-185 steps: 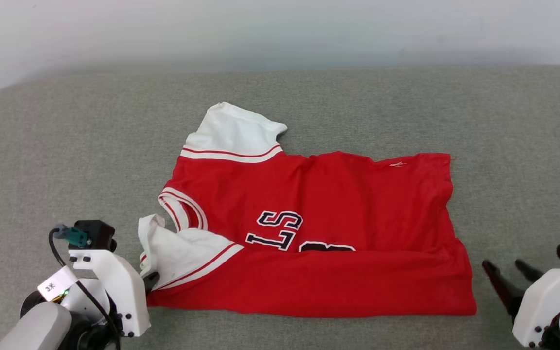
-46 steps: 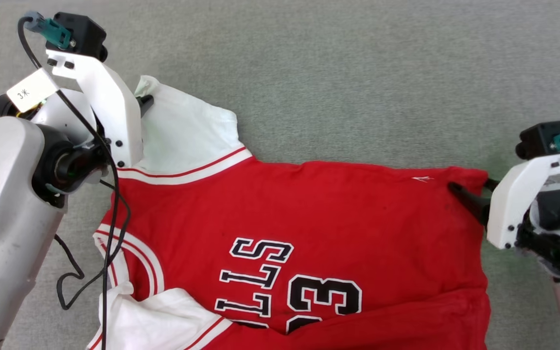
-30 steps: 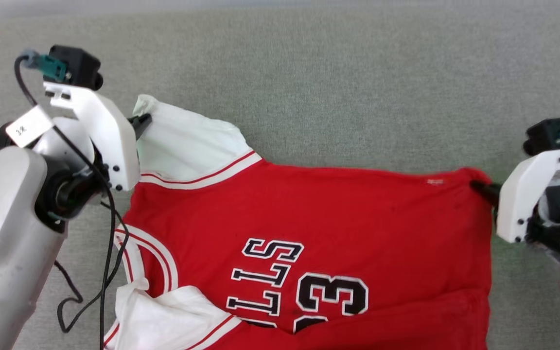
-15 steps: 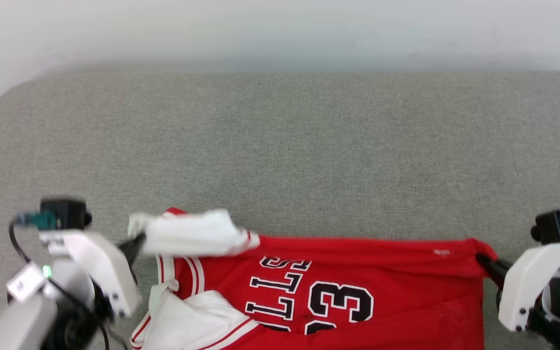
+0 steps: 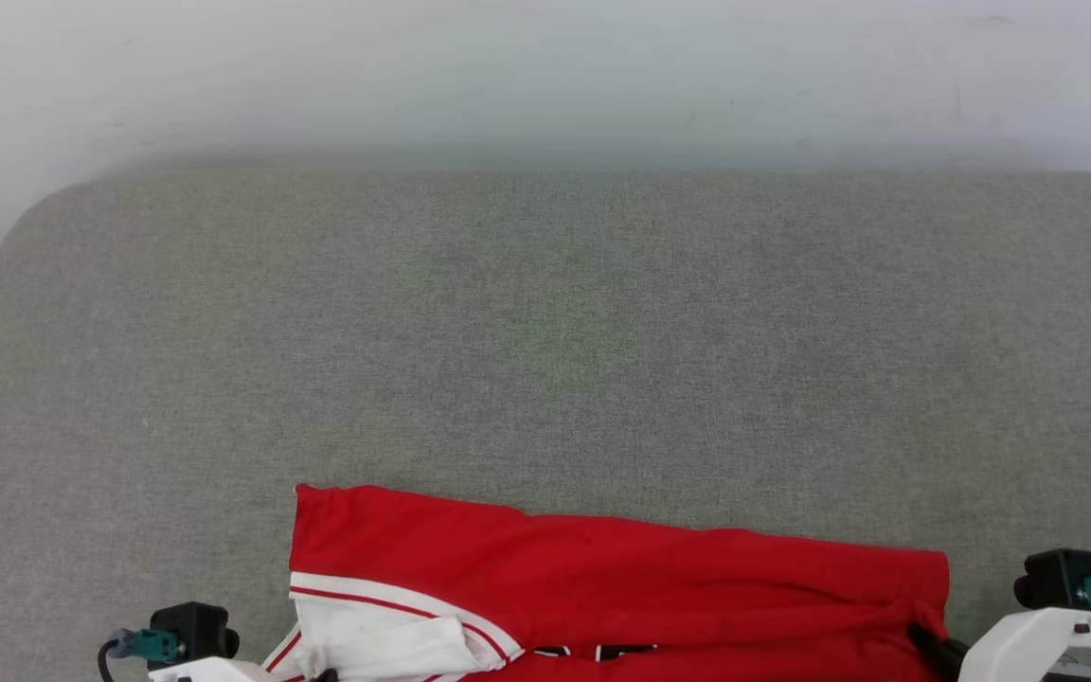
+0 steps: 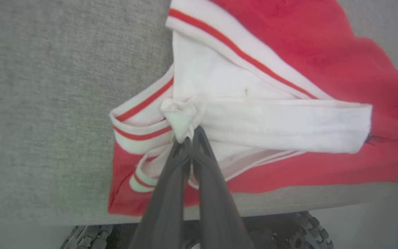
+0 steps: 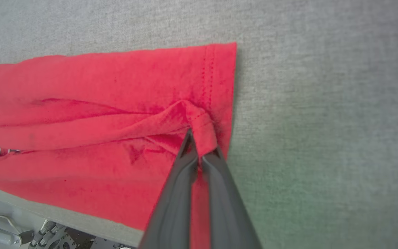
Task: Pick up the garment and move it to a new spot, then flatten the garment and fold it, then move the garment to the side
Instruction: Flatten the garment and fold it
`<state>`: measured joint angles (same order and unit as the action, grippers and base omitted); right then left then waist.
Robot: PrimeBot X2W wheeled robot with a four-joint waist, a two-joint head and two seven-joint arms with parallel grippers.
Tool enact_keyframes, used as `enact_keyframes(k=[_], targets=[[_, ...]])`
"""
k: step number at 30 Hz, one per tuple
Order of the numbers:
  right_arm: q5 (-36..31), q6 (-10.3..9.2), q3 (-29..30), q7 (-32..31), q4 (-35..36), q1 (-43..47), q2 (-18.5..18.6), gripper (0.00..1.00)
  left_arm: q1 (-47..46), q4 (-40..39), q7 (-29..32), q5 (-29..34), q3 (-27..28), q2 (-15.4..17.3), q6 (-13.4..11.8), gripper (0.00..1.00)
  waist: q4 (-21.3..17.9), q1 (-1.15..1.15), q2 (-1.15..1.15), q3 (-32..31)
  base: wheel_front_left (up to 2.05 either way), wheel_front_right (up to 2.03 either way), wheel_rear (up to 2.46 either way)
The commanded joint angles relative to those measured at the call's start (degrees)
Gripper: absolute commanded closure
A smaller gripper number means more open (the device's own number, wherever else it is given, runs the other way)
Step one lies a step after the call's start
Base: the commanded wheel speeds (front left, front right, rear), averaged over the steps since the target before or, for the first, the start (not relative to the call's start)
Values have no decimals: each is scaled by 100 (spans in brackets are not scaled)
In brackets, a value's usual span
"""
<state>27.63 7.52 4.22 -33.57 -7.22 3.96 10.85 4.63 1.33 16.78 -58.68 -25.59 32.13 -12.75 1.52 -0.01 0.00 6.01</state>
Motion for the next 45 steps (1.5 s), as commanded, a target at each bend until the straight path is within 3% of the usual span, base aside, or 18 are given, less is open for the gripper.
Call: enact_keyframes(k=[1,2,3,12,22,25,33,43,44,45], targets=[[7,-7,-18,77,-49,105,-68,0,-57,93,-69,18,-43,-111,50,60,-10,1,0,-1,0,0,0],[13,-7,-47,129,-70,133,-101,0,-113,169,-115,44,-63,-166,75,14,-18,1,0,-6,0,0,0],[36,-7,-64,209,-66,159,-139,0,-159,244,-156,60,-85,-201,109,0,-29,1,0,-9,0,0,0],[35,-7,-2,658,616,471,-99,0,-585,319,-1027,489,93,-286,320,0,-163,1,0,-102,0,0,0],[22,-7,747,-384,1583,404,216,0,-1106,-125,-2426,1484,156,-315,361,0,-148,1,0,-87,0,0,0],[24,-7,854,-698,1628,301,253,0,-1261,-223,-2772,1832,103,-377,259,0,-74,1,0,-25,0,0,0],[137,-7,529,-1153,1253,41,76,0,-1350,-442,-3129,2464,108,-679,-80,0,124,1,0,288,0,0,0],[302,-6,85,-1459,310,73,-244,0,-1253,-429,-3202,2724,354,-898,-51,0,258,1,0,465,0,0,0],[337,-6,51,-1464,249,70,-261,13,-1236,-423,-3203,2730,373,-918,-45,0,252,1,0,469,0,0,0],[337,-6,51,-1464,249,70,-261,13,-1236,-423,-3203,2730,373,-918,-45,0,252,1,0,469,0,0,0]])
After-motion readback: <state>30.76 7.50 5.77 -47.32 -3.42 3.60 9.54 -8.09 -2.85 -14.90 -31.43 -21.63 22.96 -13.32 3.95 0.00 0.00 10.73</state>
